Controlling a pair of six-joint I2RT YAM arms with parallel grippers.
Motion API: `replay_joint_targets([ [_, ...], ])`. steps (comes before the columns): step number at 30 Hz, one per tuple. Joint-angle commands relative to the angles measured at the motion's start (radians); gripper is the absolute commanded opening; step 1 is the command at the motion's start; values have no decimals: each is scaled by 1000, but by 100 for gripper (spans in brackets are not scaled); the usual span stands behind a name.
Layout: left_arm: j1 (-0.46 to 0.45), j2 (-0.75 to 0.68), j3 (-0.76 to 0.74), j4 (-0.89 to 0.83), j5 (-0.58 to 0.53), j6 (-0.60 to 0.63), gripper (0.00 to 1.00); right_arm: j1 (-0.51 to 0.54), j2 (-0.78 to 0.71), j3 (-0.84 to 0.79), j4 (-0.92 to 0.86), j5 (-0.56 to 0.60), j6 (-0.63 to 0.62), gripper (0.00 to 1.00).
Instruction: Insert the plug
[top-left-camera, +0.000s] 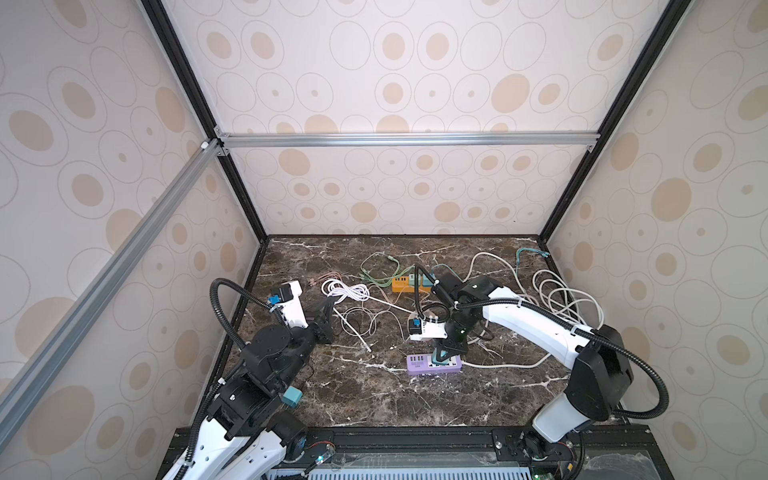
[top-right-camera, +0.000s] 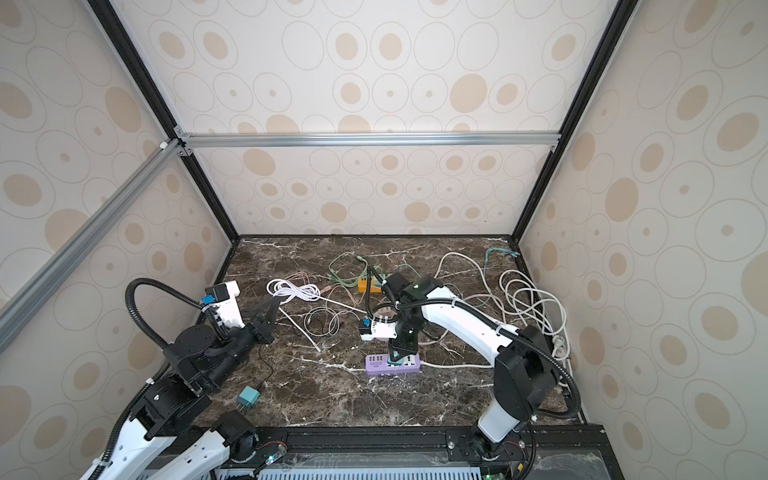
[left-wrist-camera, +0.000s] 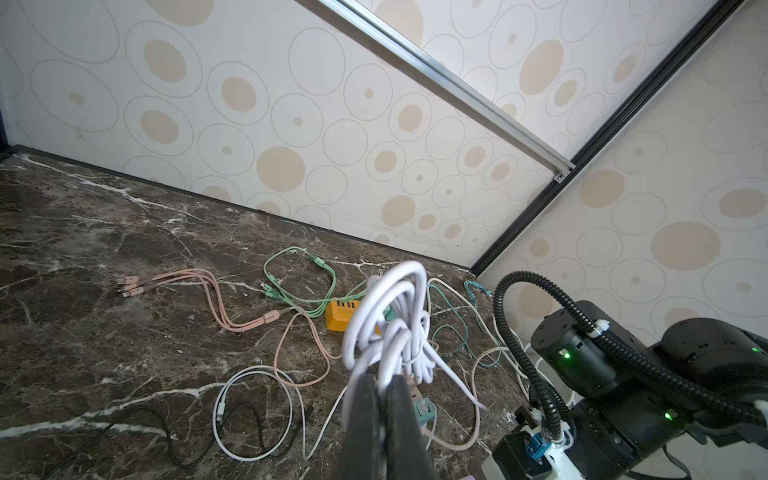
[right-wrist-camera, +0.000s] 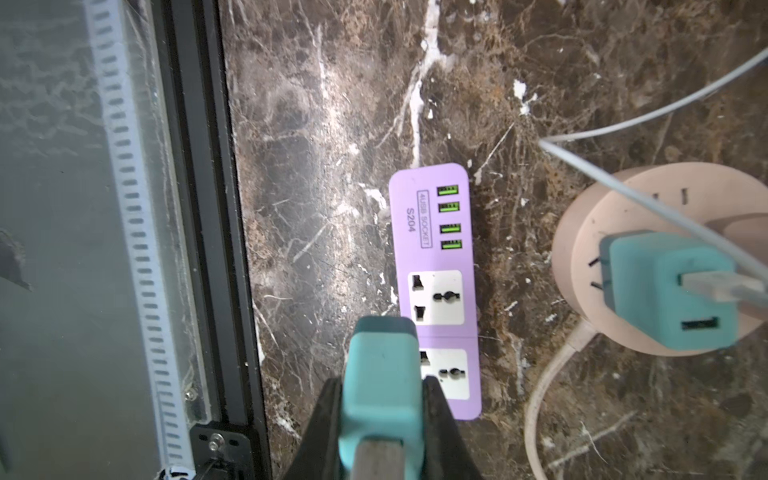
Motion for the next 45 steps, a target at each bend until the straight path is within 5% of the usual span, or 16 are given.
replay_joint_targets([
  [1, 2, -34, 1, 38, -48, 15, 0, -5, -27, -40, 24, 20, -51, 0],
  [27, 2, 52, -75, 97, 25, -29, 0, 25, 66, -71, 91, 25, -105, 0],
  [45, 2, 45, -94, 99, 21, -30, 0, 87, 97, -104, 162, 140, -99, 0],
])
